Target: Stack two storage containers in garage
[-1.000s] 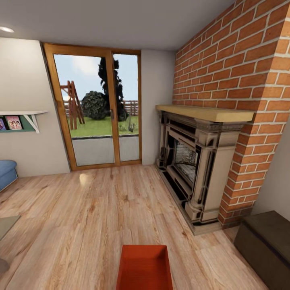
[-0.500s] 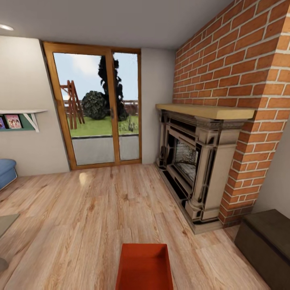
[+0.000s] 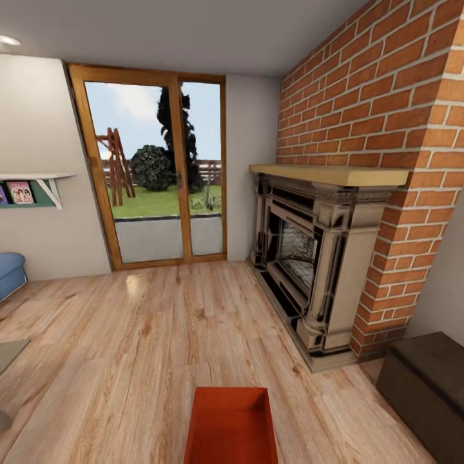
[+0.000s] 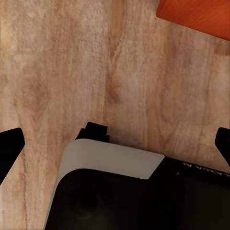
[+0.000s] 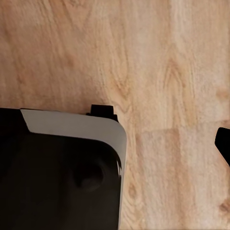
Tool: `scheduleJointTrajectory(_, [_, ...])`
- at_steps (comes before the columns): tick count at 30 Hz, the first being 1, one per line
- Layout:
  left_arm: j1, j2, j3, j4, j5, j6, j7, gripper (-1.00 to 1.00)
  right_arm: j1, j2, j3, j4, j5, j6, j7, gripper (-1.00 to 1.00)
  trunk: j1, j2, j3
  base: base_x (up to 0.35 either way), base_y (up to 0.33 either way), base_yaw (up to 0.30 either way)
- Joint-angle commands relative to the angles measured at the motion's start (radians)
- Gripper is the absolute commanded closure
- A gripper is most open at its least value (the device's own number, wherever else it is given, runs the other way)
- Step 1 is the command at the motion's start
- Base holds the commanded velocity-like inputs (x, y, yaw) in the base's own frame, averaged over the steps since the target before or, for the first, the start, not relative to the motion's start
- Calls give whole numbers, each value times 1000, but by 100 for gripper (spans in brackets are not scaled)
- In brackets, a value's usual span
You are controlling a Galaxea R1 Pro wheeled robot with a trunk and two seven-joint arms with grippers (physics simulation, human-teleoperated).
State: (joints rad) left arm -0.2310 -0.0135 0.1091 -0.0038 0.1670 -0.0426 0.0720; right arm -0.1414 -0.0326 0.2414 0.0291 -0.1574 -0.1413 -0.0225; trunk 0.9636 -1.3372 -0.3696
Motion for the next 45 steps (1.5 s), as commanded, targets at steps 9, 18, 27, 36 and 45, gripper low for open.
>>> scheduleJointTrajectory(9, [-1, 0, 8, 1, 2, -3, 2, -100, -1, 0, 9, 3, -10, -6, -1, -100, 35, -64, -41, 0, 0, 0])
scheduleJointTrajectory(18, [-1, 0, 8, 1, 2, -3, 2, -100, -1, 0, 9, 3, -10, -6, -1, -100, 69, -127, -84, 0, 0, 0])
scheduleJointTrajectory(27, [-1, 0, 8, 1, 2, -3, 2, -100, -1, 0, 9, 3, -10, -6, -1, -100, 104, -190, -126, 0, 0, 0])
scheduleJointTrajectory(36, [-1, 0, 8, 1, 2, -3, 2, -100, -1, 0, 9, 3, -10, -6, -1, -100, 119, -218, -153, 0, 0, 0])
scheduleJointTrajectory(45, [-1, 0, 8, 1, 2, -3, 2, -100, -1, 0, 9, 3, -10, -6, -1, -100, 119, -218, -168, 0, 0, 0])
